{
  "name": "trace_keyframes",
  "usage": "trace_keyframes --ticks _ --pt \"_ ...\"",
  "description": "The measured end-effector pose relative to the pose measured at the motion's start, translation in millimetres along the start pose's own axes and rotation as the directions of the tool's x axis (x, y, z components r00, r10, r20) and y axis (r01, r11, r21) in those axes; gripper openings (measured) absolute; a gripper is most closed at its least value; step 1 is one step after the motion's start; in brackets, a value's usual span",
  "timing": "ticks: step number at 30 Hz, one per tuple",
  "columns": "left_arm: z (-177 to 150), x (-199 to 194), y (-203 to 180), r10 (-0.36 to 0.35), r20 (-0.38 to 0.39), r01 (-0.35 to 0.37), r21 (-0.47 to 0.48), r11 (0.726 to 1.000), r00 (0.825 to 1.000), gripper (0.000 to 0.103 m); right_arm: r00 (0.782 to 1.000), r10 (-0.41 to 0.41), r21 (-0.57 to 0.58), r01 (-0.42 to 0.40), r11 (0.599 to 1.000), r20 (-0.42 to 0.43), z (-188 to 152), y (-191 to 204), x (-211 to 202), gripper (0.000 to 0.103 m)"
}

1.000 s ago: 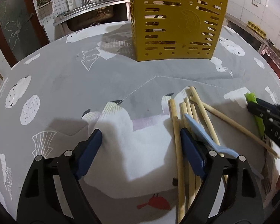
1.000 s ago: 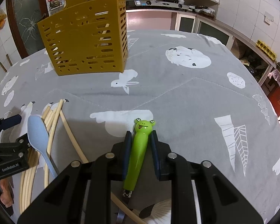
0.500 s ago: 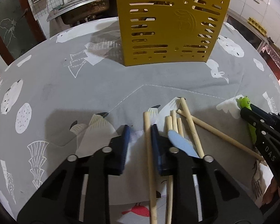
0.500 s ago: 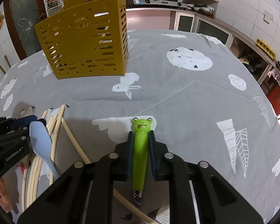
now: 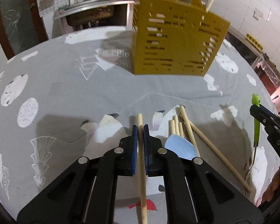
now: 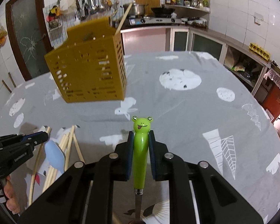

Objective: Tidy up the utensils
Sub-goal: 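Grasp a wooden chopstick with left gripper and lift it while right gripper lifts the fork, then carry chopstick and frog fork over yellow holder and open both grippers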

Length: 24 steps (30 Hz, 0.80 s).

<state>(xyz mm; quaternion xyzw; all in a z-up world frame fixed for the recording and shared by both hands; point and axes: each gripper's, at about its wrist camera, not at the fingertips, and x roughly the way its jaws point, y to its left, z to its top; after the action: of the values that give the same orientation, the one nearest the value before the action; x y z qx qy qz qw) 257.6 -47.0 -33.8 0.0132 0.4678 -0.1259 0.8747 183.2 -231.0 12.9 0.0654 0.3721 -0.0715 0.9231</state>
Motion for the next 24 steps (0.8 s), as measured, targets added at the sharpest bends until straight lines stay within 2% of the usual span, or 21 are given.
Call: trace_keyframes --ticks 4,7,9,14,18,24 --pt "3.3 -21.2 8.2 0.005 0.076 -0.004 -0.017 1.000 0.997 0.005 0.998 0.005 0.006 -0.006 1.000 0.062 5.6 -1.7 -12.0 0.016" --pt "5.7 -43.2 10.4 0.022 0.162 -0.020 -0.015 1.000 0.987 0.005 0.993 0.008 0.004 -0.009 1.000 0.121 10.5 -1.0 -23.3 0.016" --pt "7.1 -57.7 9.6 0.030 0.228 -0.030 -0.003 1.000 0.973 0.005 0.988 0.009 0.007 -0.010 1.000 0.156 13.1 -1.2 -29.7 0.016" --pt "9.3 -87.8 4.2 0.053 0.385 -0.062 0.012 0.998 0.921 0.005 0.972 0.007 0.014 -0.010 1.000 0.236 18.0 -1.1 -42.4 0.016" --pt "11.7 -97.9 2.3 0.047 0.457 -0.059 0.012 0.998 0.888 0.005 0.960 0.012 0.009 -0.015 1.000 0.280 20.4 1.3 -49.3 0.016" --pt "10.3 -103.1 7.8 0.028 0.507 -0.028 -0.008 1.000 0.861 0.005 0.947 0.023 0.002 -0.025 1.000 0.322 21.4 4.7 -55.3 0.016"
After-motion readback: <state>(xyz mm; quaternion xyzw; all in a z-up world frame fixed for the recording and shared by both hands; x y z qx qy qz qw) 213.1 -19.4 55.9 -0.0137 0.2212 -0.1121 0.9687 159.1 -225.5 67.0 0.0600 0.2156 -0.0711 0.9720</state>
